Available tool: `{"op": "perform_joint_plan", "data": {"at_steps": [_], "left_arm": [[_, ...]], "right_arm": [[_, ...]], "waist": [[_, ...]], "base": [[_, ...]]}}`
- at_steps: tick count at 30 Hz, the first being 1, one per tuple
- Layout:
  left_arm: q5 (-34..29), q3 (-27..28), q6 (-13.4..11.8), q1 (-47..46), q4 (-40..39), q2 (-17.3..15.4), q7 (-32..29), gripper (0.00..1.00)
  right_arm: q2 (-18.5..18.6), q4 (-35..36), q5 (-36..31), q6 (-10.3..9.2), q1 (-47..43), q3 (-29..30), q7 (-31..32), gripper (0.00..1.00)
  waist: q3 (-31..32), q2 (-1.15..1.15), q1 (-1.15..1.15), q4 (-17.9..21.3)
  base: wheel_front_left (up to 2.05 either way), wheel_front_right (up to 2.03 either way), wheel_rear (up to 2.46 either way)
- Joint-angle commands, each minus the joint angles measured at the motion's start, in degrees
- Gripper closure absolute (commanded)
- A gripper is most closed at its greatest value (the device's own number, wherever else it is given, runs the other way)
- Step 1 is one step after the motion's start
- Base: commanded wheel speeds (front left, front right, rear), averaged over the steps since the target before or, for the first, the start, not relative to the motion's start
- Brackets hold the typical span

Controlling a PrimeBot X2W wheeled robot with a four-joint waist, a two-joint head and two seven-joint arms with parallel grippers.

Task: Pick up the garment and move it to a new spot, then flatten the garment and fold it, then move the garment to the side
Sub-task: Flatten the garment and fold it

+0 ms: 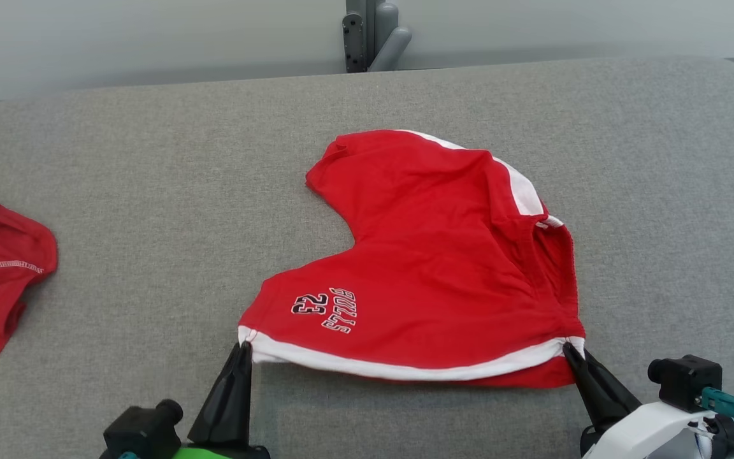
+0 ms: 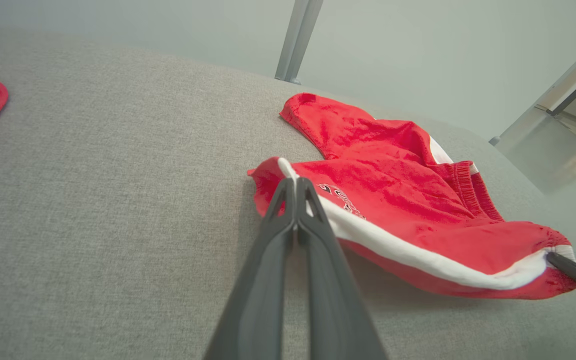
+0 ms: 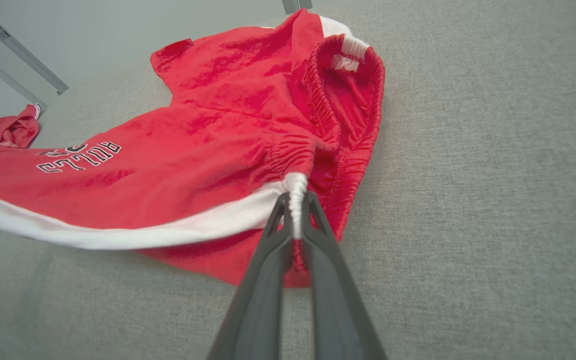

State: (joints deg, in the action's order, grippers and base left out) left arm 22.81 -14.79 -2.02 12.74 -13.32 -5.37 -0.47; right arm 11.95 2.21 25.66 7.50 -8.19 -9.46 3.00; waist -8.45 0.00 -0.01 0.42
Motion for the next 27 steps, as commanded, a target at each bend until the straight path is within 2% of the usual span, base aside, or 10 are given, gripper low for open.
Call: {"op": "perform_joint_plan", "data": {"at_steps": [1,7,12,17,23,26,27], "left_arm": [[-0.3,0.3,0.4,-1.9,-0.5,-0.7,0.3,1.0],[-1.5,1.0,2.0,-8.8,-0.1,-2.6,0.4,1.0],[-2.1,2.2,4.2,-20.2,3.6,-4.0,0.9,1.0],[-1.8,2.3,6.4,-33.8,13.2,-4.0,1.7,1.0],[-1.5,1.2,8.1,-49.1,29.2,-3.8,4.0,1.0],[-1.3,0.2,8.8,-55.0,37.6,-3.6,5.6,1.0],[-1.3,0.2,8.8,-55.0,37.6,-3.6,5.6,1.0]], "right_arm": [[-0.2,0.7,0.0,-0.02,-0.1,0.5,-0.2,1.0],[-3.5,2.4,3.4,-0.01,3.3,1.4,-0.6,1.0],[-6.7,0.2,5.0,-0.01,10.3,4.4,-3.2,1.0],[-7.9,-5.9,5.3,-0.01,19.3,4.4,-6.5,1.0],[-8.5,-14.8,4.5,-0.01,28.4,3.4,-11.2,1.0],[-8.7,-19.1,4.8,-0.02,31.4,3.4,-13.3,1.0],[-8.7,-19.1,4.8,-0.02,31.4,3.4,-13.3,1.0]], "waist": [[-0.9,0.0,0.01,0.6],[-3.2,0.0,0.01,3.0],[-7.3,0.0,0.01,5.3],[-11.0,0.0,0.01,7.2],[-14.5,0.0,0.01,9.2],[-15.7,0.0,0.01,10.3],[-15.7,0.0,0.01,10.3]], "base": [[0.0,0.0,0.0],[0.0,0.0,0.0],[0.0,0.0,0.0],[0.0,0.0,0.0],[0.0,0.0,0.0],[0.0,0.0,0.0],[0.0,0.0,0.0]]}}
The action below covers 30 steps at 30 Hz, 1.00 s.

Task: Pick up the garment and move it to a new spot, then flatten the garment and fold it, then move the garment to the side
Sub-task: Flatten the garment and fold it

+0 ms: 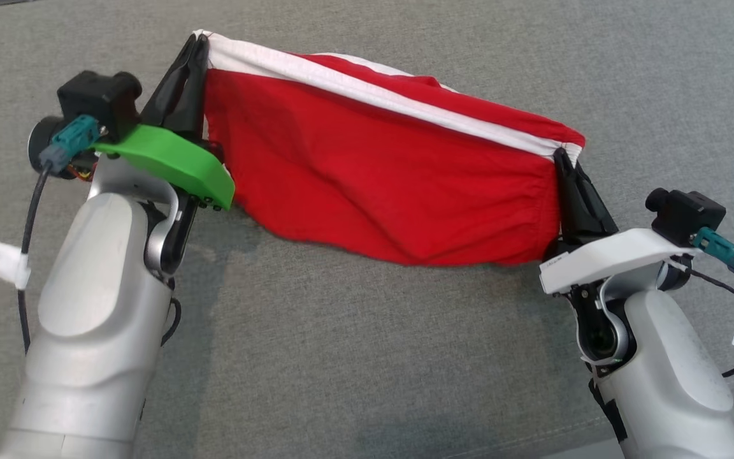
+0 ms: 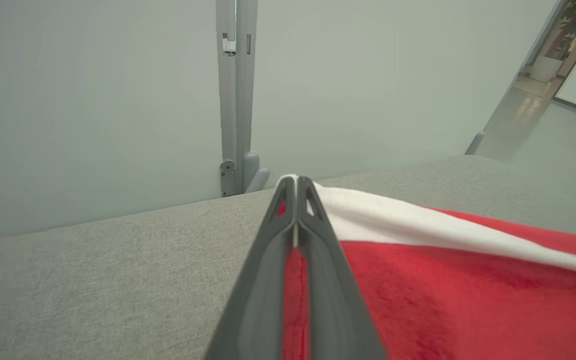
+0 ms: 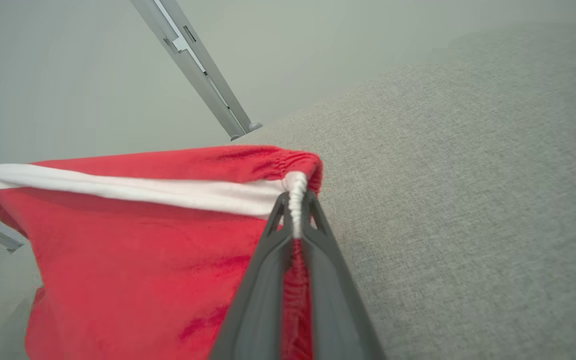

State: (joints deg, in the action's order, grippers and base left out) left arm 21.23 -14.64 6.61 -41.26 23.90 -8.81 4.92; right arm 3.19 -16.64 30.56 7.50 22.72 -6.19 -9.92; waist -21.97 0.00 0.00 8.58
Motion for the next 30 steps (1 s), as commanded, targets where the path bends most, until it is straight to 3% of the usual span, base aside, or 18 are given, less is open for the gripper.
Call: {"op": "perform_joint_plan", "data": {"at_steps": [1,9,10,11,12,17,21,26,30], "left_arm": [[0.3,-0.4,0.3,-2.7,3.0,-0.2,0.8,1.0],[2.0,-3.1,0.8,-12.2,21.8,0.0,3.8,1.0],[2.3,-3.3,0.8,-13.0,23.2,0.1,4.3,0.89],[2.4,-3.7,0.9,-13.7,24.5,0.2,5.0,0.42],[2.7,-3.8,0.9,-14.2,25.6,0.3,5.8,0.0],[3.1,-5.3,0.9,-14.5,28.3,0.5,8.9,0.0],[1.9,-4.7,0.1,-12.2,26.1,-0.1,10.1,0.0],[-1.0,-0.7,-4.0,-4.9,12.8,-1.1,10.2,0.0],[-3.1,2.5,-6.5,2.4,2.2,-1.1,10.2,0.0]], "right_arm": [[0.0,-1.6,-0.1,-0.02,1.4,0.2,-0.9,1.0],[-0.2,-9.0,2.0,-0.02,6.6,-3.2,-3.6,1.0],[-0.2,-9.6,2.4,-0.02,7.1,-3.6,-3.7,0.95],[-0.2,-9.9,2.7,-0.02,7.3,-4.1,-4.0,0.57],[-0.2,-10.3,2.7,-0.02,7.4,-4.6,-4.1,0.0],[0.4,-9.6,0.9,-0.01,5.9,-5.8,-4.9,0.0],[2.5,-6.0,-2.2,-0.02,3.0,-5.8,-5.3,0.0],[4.0,3.0,-11.5,-0.02,-1.5,-0.9,-5.4,0.0],[2.8,11.1,-17.8,-0.03,-5.1,4.0,-5.4,0.0]], "waist": [[-2.6,0.0,0.0,2.5],[-4.7,0.0,0.0,5.2],[-4.8,0.0,0.0,5.4],[-4.9,0.0,0.0,5.5],[-4.9,0.0,0.0,5.5],[-4.3,0.0,0.0,4.9],[-3.3,0.0,0.0,3.9],[-2.1,0.0,0.0,2.3],[-0.8,0.0,0.0,1.1]], "base": [[0.0,0.0,0.0],[0.0,0.0,0.0],[0.0,0.0,0.0],[0.0,0.0,0.0],[0.0,0.0,0.0],[0.0,0.0,0.0],[0.0,0.0,0.0],[0.0,0.0,0.0],[0.0,0.0,0.0]]}}
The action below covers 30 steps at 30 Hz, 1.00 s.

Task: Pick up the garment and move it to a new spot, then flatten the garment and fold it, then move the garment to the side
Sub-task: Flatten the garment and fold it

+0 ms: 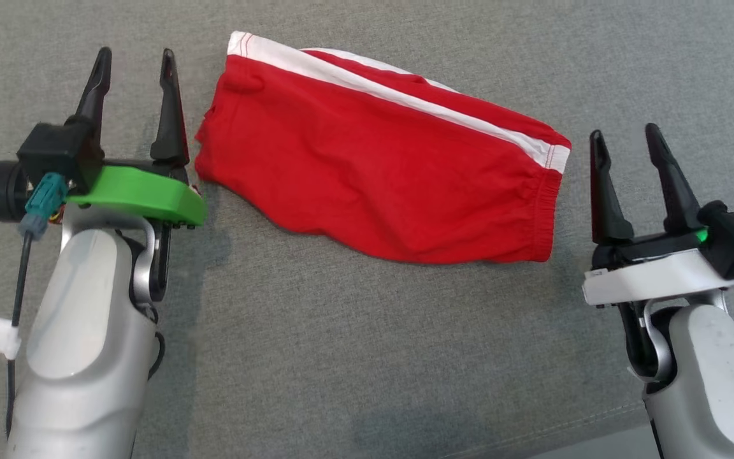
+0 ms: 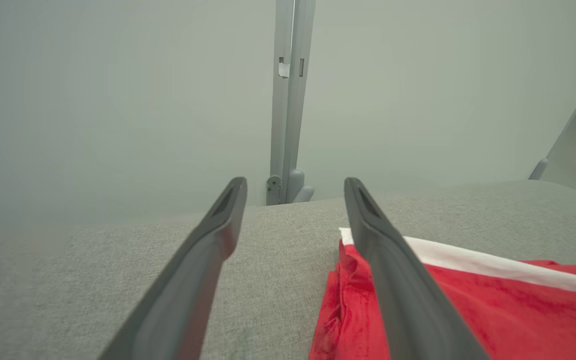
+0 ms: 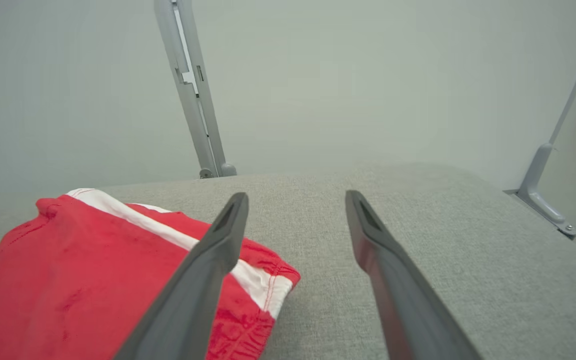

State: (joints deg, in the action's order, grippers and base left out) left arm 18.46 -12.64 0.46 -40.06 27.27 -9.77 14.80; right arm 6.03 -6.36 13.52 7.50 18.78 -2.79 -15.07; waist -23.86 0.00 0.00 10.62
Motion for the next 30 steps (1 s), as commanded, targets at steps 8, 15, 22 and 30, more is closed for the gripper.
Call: {"op": "perform_joint_plan", "data": {"at_steps": [8,15,22,30], "left_arm": [[-4.4,2.4,-2.7,13.5,-12.4,0.3,0.3,0.0],[-5.3,1.8,-2.5,17.5,-13.2,0.5,0.3,0.0],[-5.7,0.8,-1.8,15.9,-11.5,0.3,0.3,0.0],[-6.2,-1.4,0.6,9.6,-9.7,0.2,-1.2,0.0]], "right_arm": [[-1.6,4.0,-5.5,-0.02,-6.1,4.7,-0.3,0.0],[-2.2,3.3,-5.8,-0.02,-8.2,5.7,-0.3,0.0],[-2.7,3.0,-5.1,-0.02,-8.3,5.5,-0.3,0.0],[-2.8,2.9,-4.8,-0.02,-7.8,5.1,-0.3,0.0]], "waist": [[4.3,0.0,0.0,-3.0],[4.8,0.0,0.0,-3.4],[4.8,0.0,0.0,-3.2],[3.9,0.0,0.0,-3.2]], "base": [[0.0,0.0,0.0],[0.0,0.0,0.0],[0.0,0.0,0.0],[0.0,0.0,0.0]]}}
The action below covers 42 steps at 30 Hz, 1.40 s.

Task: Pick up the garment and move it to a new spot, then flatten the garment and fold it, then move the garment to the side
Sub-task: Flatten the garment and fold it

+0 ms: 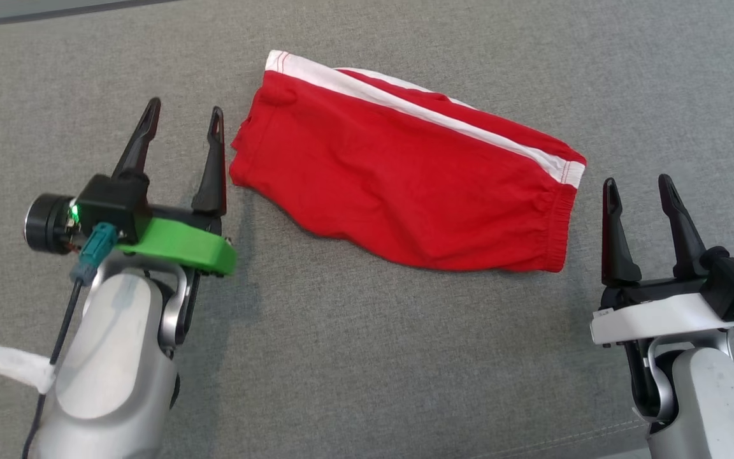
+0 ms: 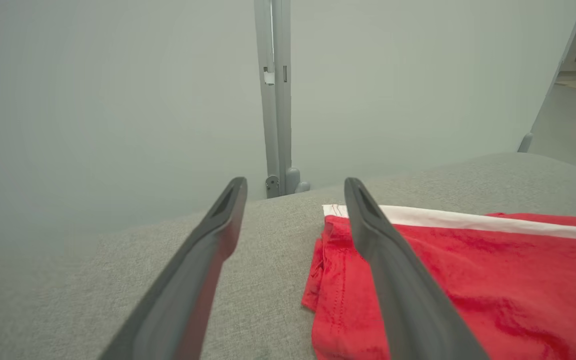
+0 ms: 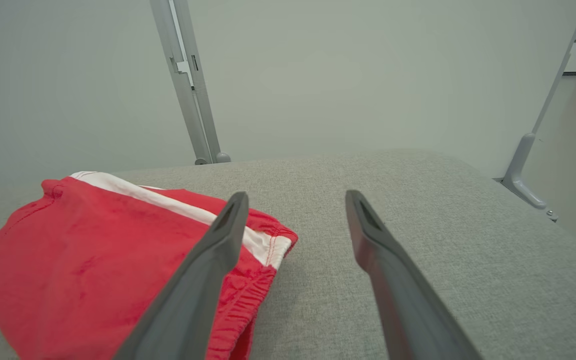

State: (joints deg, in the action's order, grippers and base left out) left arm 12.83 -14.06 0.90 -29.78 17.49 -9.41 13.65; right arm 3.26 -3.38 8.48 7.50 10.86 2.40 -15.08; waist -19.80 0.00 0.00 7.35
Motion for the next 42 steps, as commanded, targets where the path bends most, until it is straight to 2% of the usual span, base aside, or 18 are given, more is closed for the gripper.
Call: {"op": "perform_joint_plan", "data": {"at_steps": [1,5,9,15,20,21,22,23,28,34,38,42], "left_arm": [[-0.4,-0.3,0.6,-1.9,0.5,-0.1,-0.4,0.0],[-0.2,-2.3,3.0,-7.2,4.2,-0.2,-4.1,0.0],[1.7,-3.9,5.0,-10.6,11.5,-0.2,-8.5,0.0],[3.9,-4.2,5.9,-14.0,23.0,-1.4,-10.7,0.0],[6.1,-4.5,6.2,-15.5,30.5,-1.0,-11.0,0.0],[6.6,-4.7,6.4,-15.7,31.5,-0.8,-10.8,0.05],[7.0,-5.0,6.5,-16.0,32.4,-0.7,-10.4,0.64],[8.1,-5.2,6.6,-16.2,33.3,-0.4,-10.6,1.0],[11.3,-7.0,6.6,-16.8,34.7,0.2,-9.9,1.0],[16.5,-6.5,6.5,-15.1,32.8,-1.5,-5.4,1.0],[18.7,-5.2,6.4,-10.8,29.6,-0.8,-2.0,1.0],[20.0,-3.9,4.7,-4.3,23.5,0.4,0.0,1.0]], "right_arm": [[0.0,-0.1,0.4,-0.02,0.3,-0.3,-0.3,0.0],[-0.1,-0.2,0.8,-0.02,1.6,-1.5,-0.3,0.0],[-0.1,-1.0,1.6,-0.02,2.3,-3.2,-0.3,0.0],[-0.3,-1.9,3.4,-0.02,2.6,-4.1,-0.3,0.0],[-0.3,-2.5,4.2,-0.02,2.5,-4.0,-0.3,0.0],[-0.3,-2.6,4.4,-0.02,2.5,-3.9,-0.3,0.0],[-0.3,-2.6,4.5,-0.02,2.5,-3.9,-0.3,0.0],[-0.3,-2.6,4.5,-0.02,2.6,-3.9,-0.3,0.0],[-0.3,-2.5,4.6,-0.02,3.2,-3.7,-0.3,0.0],[-0.3,-2.4,4.4,-0.02,2.7,-2.8,-0.3,0.0],[-0.3,-2.4,3.9,-0.02,2.5,-1.9,-0.3,0.0],[-0.1,-2.3,3.2,-0.02,2.2,-0.7,-0.3,0.0]], "waist": [[-0.4,0.0,0.0,0.2],[-1.7,0.0,0.0,1.7],[-3.1,0.0,0.0,3.7],[-4.8,0.0,0.0,6.0],[-5.3,0.0,0.0,6.3],[-5.3,0.0,0.0,6.3],[-5.3,0.0,0.0,6.2],[-5.5,0.0,0.0,6.1],[-5.6,0.0,0.0,5.7],[-5.3,0.0,0.0,3.7],[-4.7,0.0,0.0,1.5],[-3.8,0.0,0.0,-1.3]], "base": [[0.0,0.0,0.0],[0.0,0.0,0.0],[0.0,0.0,0.0],[0.0,0.0,0.0],[0.0,0.0,0.0],[0.0,0.0,0.0],[0.0,0.0,0.0],[0.0,0.0,0.0],[0.0,0.0,0.0],[0.0,0.0,0.0],[0.0,0.0,0.0],[0.0,0.0,0.0]]}}
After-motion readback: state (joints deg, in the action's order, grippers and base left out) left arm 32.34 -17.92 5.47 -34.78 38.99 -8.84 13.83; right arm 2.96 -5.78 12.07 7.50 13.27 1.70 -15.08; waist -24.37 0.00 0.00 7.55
